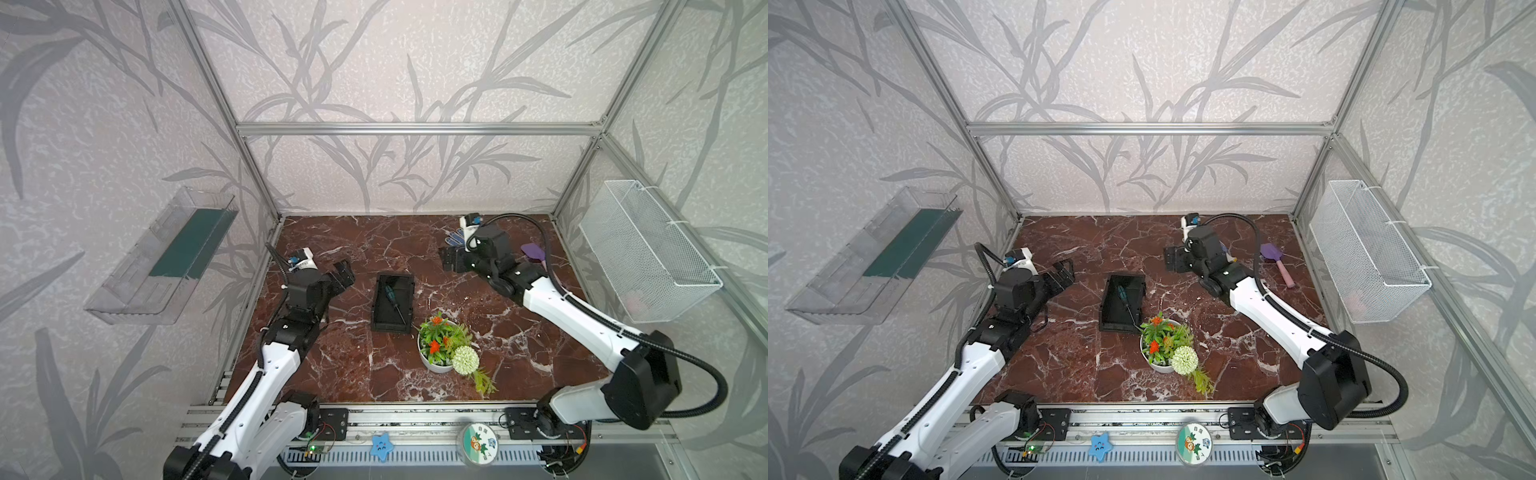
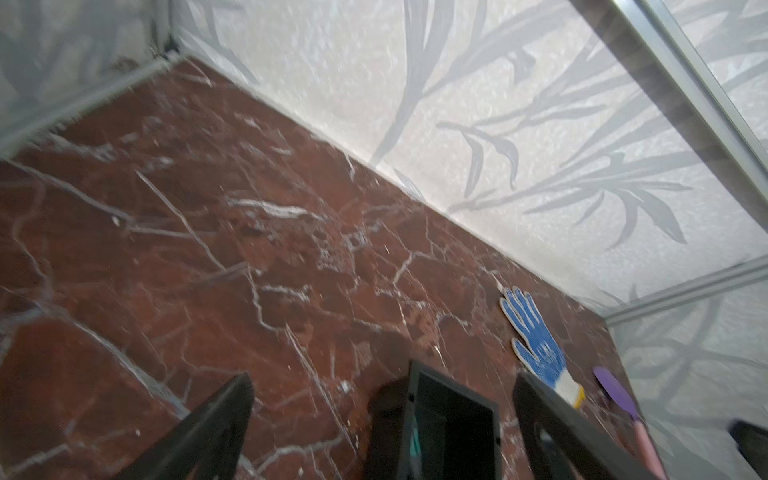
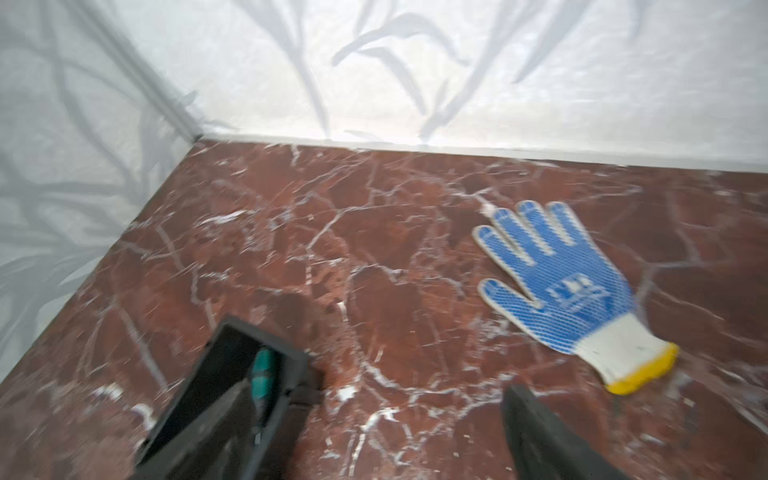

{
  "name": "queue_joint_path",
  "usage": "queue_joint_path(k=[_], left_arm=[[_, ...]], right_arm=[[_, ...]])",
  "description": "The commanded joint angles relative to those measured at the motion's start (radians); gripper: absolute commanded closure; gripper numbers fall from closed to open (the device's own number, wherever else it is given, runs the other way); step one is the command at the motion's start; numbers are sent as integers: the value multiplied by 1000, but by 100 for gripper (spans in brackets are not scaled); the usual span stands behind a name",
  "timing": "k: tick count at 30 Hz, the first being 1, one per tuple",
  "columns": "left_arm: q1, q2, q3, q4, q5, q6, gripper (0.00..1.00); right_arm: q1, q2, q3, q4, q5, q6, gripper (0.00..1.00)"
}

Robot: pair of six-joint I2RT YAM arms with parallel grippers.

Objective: Put the screwdriver in the bin

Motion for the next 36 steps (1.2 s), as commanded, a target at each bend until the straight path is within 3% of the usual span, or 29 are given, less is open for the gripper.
queue_joint_path(k=[1,4,8,10,13,17,23,29,33,36], left_arm=[[9,28,-41,118,-257,71,1],[26,43,-124,230,-405,107,1],[37,69,-169,293,-602,250,1],[47,80,-195,321,-708,263,1],[71,130,-258,454,-781,327,1],[106,255,-297,592,-769,403,1],[116,461,-269,733,-702,445,1],[124,532,-222,742,-630,467,1],[123,598,-239,877,-624,518,1],[121,592,-220,822,-591,512,1]], right_arm=[[-60,-87,-118,88,156,9,0],[-103,-149,-261,179,267,-3,1],[-107,-203,-430,335,360,-90,1],[-106,-213,-478,379,398,-142,1],[-106,-190,-517,432,504,-235,1],[-107,-127,-540,486,622,-289,1],[-107,-59,-570,565,652,-285,1],[-107,-48,-607,650,660,-328,1],[-107,-61,-645,718,642,-361,1],[-106,-61,-650,729,631,-369,1]])
